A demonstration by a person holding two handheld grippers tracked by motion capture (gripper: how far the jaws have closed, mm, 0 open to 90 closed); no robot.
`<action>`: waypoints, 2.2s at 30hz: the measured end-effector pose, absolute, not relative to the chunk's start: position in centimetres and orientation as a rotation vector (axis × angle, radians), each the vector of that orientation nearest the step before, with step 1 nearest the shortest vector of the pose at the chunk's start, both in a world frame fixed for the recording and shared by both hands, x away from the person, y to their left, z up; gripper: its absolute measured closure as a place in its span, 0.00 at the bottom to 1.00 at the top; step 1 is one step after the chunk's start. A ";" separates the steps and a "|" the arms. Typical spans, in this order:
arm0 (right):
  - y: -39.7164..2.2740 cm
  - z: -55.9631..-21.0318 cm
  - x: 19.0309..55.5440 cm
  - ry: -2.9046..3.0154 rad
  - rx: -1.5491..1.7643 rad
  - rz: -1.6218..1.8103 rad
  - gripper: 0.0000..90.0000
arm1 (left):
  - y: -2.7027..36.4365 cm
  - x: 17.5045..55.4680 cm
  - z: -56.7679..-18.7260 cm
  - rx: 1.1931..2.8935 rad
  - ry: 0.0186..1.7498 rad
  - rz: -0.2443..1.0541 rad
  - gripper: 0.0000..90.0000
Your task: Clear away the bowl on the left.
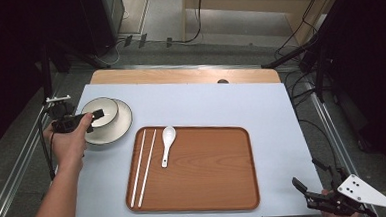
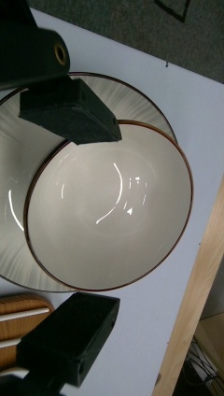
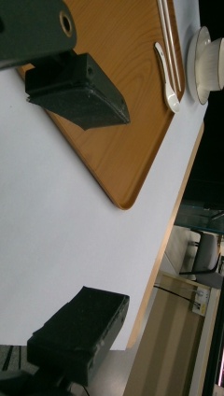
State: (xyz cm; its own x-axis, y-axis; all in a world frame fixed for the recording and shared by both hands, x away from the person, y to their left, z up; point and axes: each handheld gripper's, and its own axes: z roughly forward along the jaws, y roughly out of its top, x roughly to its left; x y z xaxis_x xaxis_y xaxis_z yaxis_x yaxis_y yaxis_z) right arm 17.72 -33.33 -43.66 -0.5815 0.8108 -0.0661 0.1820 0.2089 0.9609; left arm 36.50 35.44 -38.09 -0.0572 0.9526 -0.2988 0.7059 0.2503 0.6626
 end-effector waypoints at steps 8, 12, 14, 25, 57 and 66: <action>-33.5 -43.6 17.6 1.899 0.924 1.393 0.15 | 36.3 36.4 -37.6 1.467 1.886 0.456 0.27; -33.5 -43.7 17.6 1.902 0.927 1.392 0.15 | 36.7 36.8 -38.5 1.505 1.952 0.420 0.32; -33.4 -43.7 17.6 1.902 0.927 1.392 0.15 | 36.8 37.0 -39.0 1.513 1.989 0.411 0.38; -33.3 -43.8 17.7 1.913 0.922 1.389 0.15 | 36.5 37.9 -41.1 1.507 2.080 0.365 0.64; -33.3 -43.9 17.8 1.904 0.941 1.384 0.15 | 36.8 35.8 -40.4 1.426 1.933 0.381 0.92; -33.1 -43.9 17.8 1.908 0.934 1.387 0.15 | 36.0 33.7 -40.8 1.485 1.866 0.374 0.92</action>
